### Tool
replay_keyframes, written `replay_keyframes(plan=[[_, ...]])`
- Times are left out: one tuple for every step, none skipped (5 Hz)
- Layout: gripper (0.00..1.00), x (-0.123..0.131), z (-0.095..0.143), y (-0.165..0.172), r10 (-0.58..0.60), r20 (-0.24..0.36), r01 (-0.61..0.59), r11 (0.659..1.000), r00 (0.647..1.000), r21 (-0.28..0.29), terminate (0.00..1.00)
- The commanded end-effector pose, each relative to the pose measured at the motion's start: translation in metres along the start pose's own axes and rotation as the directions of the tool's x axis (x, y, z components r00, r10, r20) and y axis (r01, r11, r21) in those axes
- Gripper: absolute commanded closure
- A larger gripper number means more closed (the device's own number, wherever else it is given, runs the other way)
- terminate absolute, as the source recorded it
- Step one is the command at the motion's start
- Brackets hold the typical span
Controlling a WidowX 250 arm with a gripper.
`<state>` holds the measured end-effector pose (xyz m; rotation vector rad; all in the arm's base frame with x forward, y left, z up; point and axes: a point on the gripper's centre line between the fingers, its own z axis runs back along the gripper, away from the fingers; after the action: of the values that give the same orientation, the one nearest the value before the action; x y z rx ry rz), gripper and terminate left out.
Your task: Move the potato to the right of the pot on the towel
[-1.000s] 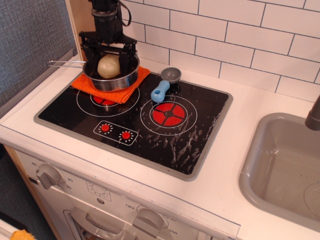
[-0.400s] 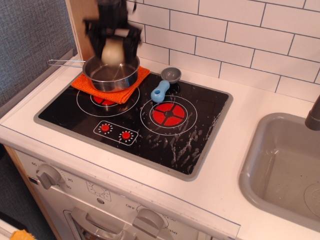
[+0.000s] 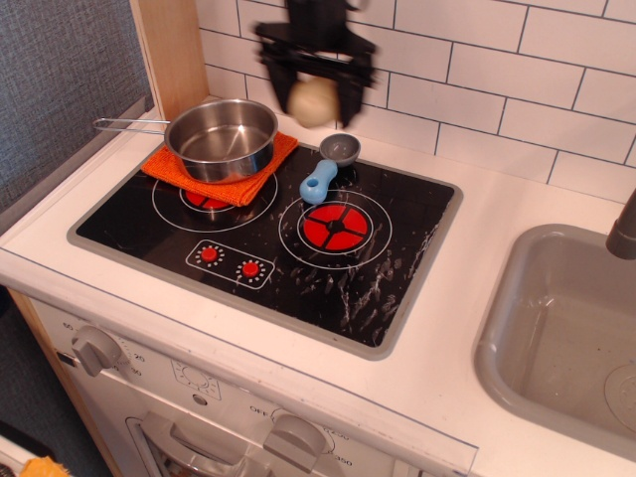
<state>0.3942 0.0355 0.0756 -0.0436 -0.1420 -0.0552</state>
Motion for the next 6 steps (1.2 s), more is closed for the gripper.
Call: replay_keyframes(plan=[[1.00,-0.017,-0.033,-0.035,-0.061,-0.083,0.062,0.998,0.995,0.006,0.00],[1.00,-0.018,-0.047,-0.043,-0.108,-0.105,0.111,0.994,0.989,0.015,0.00],[1.00,-0.019,-0.058,-0.050,-0.138,-0.127,0.143,0.989,0.982,0.029,0.00],[0.00,-0.016,-0.057,-0.052,-0.149,-0.122,0.154,0.988,0.981,0.033,0.00],[0.00,-0.013,-0.040,-0.053,-0.158,-0.078,0.162,0.986,0.984,0.046,0.00],[0.00,-0.009,-0.010,-0.053,-0.147,-0.019,0.148,0.988,0.989,0.043,0.00]])
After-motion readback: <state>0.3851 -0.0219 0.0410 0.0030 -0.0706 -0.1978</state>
